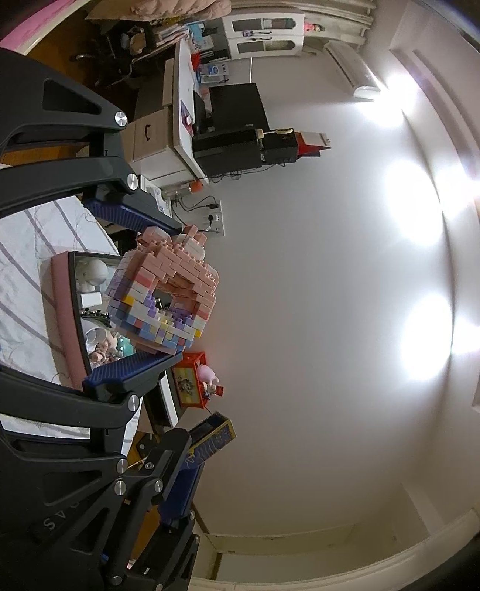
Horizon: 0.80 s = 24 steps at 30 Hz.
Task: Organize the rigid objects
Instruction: 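Carry both held items into the pink box and open both tools to release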
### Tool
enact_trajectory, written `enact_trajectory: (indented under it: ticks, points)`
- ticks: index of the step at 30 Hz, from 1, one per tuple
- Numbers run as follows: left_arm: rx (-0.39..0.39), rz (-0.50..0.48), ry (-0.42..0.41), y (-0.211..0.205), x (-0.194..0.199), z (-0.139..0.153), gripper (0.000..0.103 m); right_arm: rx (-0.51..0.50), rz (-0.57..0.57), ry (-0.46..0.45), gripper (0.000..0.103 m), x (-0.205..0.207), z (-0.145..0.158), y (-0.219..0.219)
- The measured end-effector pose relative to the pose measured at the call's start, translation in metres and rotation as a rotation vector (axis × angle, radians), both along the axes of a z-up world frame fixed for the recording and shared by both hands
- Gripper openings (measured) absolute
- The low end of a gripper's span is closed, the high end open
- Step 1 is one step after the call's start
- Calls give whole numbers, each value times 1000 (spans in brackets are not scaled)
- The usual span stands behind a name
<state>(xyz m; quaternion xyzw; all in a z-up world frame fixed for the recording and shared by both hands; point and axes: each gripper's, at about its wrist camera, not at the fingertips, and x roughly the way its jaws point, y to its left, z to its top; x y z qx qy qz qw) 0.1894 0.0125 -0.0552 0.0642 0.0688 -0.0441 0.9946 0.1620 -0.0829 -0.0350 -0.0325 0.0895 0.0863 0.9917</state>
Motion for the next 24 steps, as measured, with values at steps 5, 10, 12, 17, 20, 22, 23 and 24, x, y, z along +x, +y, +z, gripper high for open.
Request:
enact_trajectory:
  ticks: [5, 10, 12, 17, 20, 22, 23, 24]
  points:
    - [13, 1, 36, 0, 33, -9, 62, -16, -1, 26, 21, 23, -9, 5]
    - [15, -12, 110, 1, 86, -27, 61, -48, -3, 76, 21, 69, -20, 4]
    - [10, -23, 165, 0, 115, -42, 61, -59, -8, 104, 21, 91, -29, 3]
    - [13, -40, 294, -1, 174, -76, 61, -89, -10, 213, 21, 150, -60, 2]
    - [16, -43, 365, -4, 205, -100, 62, -101, -6, 284, 21, 179, -83, 2]
    - [41, -38, 396, -9, 220, -111, 62, -107, 4, 327, 21, 193, -100, 1]
    - [57, -36, 408, -12, 225, -116, 62, -115, -4, 346, 21, 199, -107, 0]
    - [65, -37, 419, -15, 230, -122, 62, -120, -6, 366, 21, 205, -113, -1]
